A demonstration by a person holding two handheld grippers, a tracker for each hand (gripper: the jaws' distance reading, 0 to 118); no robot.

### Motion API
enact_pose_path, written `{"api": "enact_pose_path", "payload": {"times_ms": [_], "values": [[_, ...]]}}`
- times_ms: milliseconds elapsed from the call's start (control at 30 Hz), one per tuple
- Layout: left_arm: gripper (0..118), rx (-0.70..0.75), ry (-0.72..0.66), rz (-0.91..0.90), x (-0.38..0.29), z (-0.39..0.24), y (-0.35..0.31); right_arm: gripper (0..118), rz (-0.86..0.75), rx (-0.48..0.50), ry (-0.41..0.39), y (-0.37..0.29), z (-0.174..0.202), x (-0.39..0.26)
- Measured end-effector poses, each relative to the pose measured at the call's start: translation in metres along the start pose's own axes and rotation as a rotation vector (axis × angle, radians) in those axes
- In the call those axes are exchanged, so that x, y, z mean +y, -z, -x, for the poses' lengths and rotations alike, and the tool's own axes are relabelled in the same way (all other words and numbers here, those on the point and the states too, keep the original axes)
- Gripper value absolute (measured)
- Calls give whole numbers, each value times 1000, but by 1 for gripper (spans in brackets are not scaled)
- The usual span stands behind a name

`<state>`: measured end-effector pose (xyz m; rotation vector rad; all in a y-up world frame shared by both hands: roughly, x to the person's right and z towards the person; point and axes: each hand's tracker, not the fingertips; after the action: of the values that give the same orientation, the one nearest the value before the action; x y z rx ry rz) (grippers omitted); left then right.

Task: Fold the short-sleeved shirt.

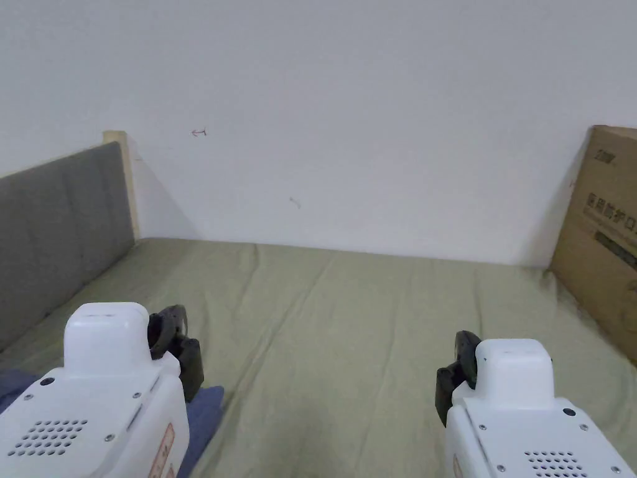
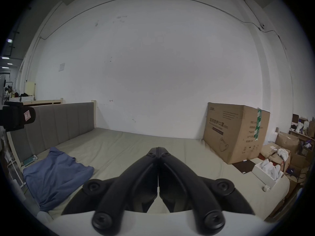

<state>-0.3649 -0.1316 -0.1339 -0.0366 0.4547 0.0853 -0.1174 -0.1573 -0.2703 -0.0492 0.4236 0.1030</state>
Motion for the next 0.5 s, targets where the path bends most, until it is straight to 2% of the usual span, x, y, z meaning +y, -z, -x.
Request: {"api": "enact_pose_path", "payload": {"times_ms": [133, 300, 500], "values": [[0, 112, 6, -7, 4, 30, -20, 0, 16, 127, 24, 10, 29, 2], [0, 294, 12, -1, 9, 68, -58, 0, 61, 376, 38, 18, 81, 2], [0, 403, -18, 22, 9, 95, -75, 0, 114, 537, 17, 19, 125, -3]]}}
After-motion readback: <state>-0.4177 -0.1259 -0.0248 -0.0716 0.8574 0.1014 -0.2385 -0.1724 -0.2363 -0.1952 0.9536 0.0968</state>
